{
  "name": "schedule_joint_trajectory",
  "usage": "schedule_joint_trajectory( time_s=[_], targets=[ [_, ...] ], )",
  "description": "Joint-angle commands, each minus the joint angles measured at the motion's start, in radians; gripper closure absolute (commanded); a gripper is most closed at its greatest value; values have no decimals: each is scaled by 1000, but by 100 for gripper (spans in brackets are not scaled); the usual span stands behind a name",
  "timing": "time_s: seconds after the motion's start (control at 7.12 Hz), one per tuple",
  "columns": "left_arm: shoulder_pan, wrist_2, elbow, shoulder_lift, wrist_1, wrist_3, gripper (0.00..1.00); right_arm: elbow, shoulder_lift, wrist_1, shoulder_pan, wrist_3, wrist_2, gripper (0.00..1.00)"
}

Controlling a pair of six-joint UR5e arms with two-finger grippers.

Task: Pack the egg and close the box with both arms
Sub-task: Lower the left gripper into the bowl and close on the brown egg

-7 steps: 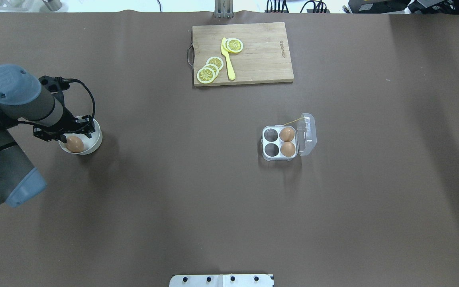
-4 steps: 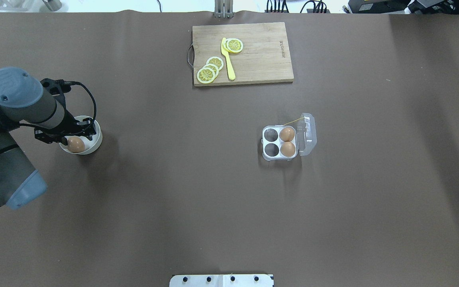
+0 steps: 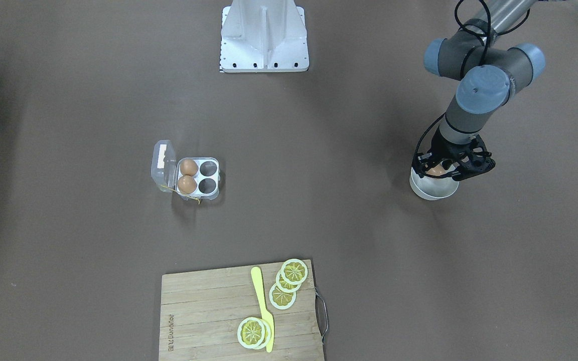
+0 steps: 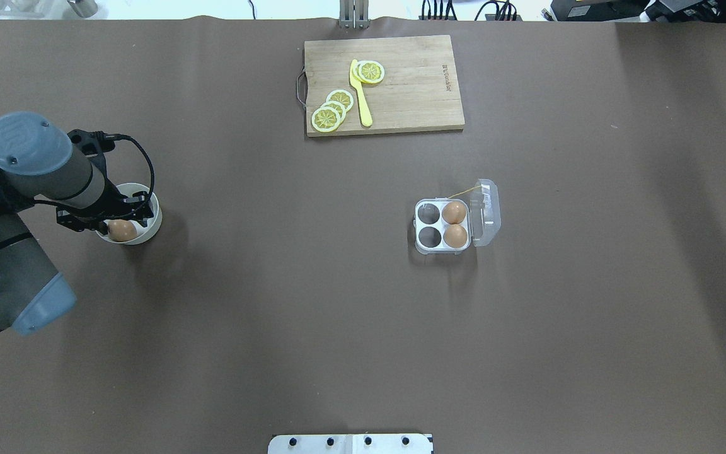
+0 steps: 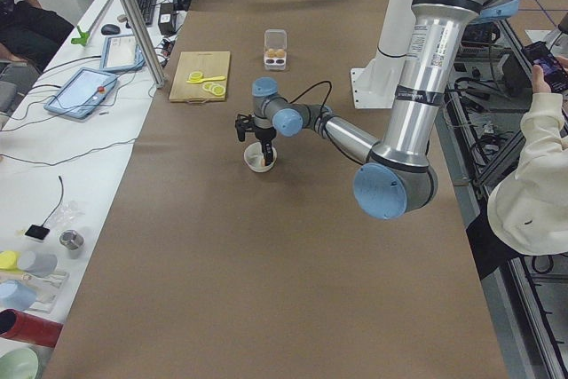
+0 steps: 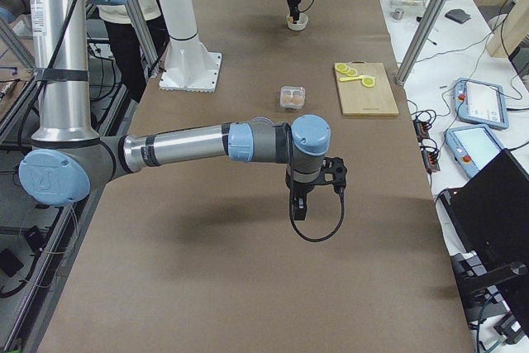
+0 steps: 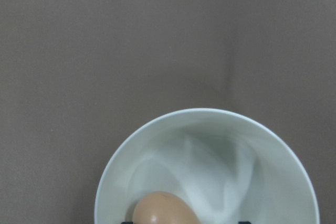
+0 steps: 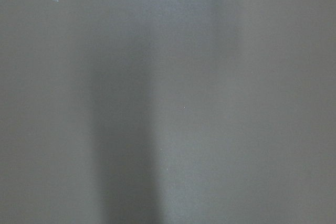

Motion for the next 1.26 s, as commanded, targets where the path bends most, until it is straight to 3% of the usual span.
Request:
schedule_joint_trajectory(
  time_s=[0.0,0.56,1.12],
  targets=[
    [4,-2,9,-1,-2,0,26,0,0,0,-1,0,0,0],
    [10,-2,13,-6,-5,-2,27,5,0,-2,-2,1,0,0],
    [12,0,27,-9,-5,0,37,3,0,0,-4,11,0,0]
  ],
)
